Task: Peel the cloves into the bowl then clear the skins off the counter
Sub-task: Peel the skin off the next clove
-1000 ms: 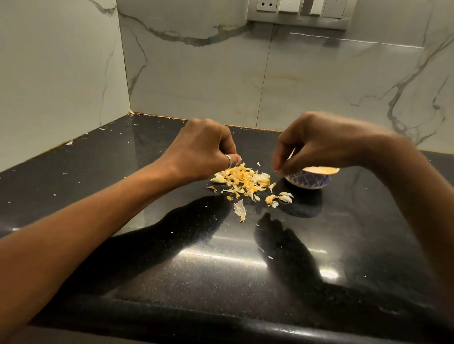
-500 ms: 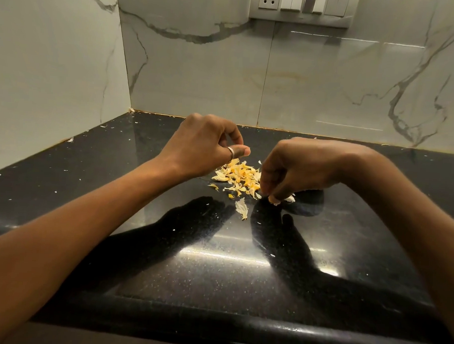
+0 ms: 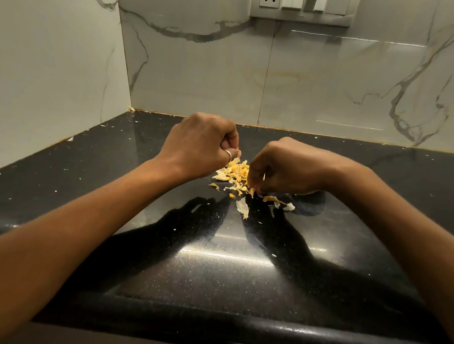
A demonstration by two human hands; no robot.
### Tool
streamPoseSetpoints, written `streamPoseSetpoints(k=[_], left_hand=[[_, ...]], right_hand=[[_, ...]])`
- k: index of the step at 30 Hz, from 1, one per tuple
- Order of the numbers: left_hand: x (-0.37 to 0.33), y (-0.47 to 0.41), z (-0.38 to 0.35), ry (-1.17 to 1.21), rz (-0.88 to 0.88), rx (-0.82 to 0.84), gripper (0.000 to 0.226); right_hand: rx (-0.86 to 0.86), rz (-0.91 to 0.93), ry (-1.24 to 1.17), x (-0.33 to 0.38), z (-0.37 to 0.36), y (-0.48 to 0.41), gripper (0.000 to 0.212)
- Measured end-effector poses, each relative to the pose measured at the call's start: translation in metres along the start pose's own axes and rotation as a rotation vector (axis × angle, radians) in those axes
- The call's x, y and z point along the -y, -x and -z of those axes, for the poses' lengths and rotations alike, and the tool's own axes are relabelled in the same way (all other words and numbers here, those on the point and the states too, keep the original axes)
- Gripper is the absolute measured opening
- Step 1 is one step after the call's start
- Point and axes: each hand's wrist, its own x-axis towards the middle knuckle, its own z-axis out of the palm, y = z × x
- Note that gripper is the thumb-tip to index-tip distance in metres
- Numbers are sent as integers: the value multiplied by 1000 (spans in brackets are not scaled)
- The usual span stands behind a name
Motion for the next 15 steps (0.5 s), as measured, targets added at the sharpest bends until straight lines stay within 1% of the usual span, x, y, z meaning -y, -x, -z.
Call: streamPoseSetpoints(k=[4, 8, 12, 15], left_hand=[[0, 0, 0, -20, -10, -24, 19], [-1, 1, -1, -46, -25, -4, 15], [0, -1, 1, -33, -15, 20, 11], [0, -1, 3, -17, 0, 27, 12]], right_hand=[[13, -11, -44, -1, 0, 0, 10], [2, -40, -25, 1, -4, 0, 2], [-63, -75, -15, 0, -3, 0, 14], [-130, -80, -40, -2, 1, 1, 18]])
